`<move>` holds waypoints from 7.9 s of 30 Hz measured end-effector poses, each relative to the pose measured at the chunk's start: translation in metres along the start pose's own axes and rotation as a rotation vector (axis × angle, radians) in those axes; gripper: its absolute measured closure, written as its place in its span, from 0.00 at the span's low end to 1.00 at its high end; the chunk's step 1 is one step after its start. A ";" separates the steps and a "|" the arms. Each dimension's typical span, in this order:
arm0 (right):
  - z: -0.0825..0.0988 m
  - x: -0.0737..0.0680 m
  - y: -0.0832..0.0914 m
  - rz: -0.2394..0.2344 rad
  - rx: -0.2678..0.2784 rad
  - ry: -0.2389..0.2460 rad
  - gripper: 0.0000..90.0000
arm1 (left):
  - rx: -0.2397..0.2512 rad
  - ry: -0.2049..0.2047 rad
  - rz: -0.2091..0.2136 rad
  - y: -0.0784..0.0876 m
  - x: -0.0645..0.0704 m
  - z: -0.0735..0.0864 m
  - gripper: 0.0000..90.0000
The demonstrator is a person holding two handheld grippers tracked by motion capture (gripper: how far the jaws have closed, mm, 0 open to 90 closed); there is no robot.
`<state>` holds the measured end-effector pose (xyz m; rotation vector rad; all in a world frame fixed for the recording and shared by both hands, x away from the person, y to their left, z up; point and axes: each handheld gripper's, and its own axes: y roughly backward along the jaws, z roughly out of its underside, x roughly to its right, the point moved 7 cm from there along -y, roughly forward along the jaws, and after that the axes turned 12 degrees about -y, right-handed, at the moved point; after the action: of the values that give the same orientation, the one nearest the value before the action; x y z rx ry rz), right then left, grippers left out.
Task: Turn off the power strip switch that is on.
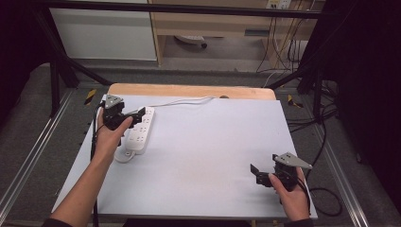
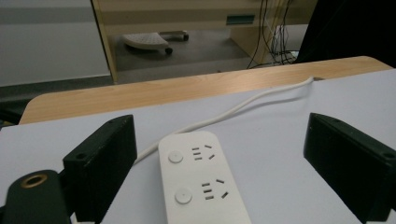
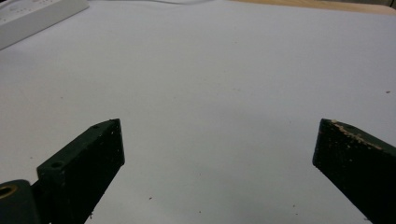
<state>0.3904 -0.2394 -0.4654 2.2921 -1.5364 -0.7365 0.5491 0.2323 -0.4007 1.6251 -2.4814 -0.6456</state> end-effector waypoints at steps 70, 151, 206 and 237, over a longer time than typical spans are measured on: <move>0.012 0.007 -0.011 0.047 -0.063 0.032 0.04 | -0.085 0.037 0.056 -0.025 -0.013 0.039 1.00; 0.014 0.000 -0.015 0.021 -0.104 0.043 0.03 | -0.179 -0.017 0.104 -0.010 0.001 0.074 1.00; 0.018 -0.003 -0.016 0.016 -0.128 0.051 0.03 | -0.223 0.002 0.113 -0.013 0.001 0.075 1.00; 0.017 -0.003 -0.016 0.015 -0.127 0.062 0.04 | -0.218 0.028 0.120 -0.013 0.003 0.076 1.00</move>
<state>0.3921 -0.2294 -0.4871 2.1879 -1.4355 -0.7302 0.5350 0.2476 -0.4751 1.3872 -2.3704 -0.8375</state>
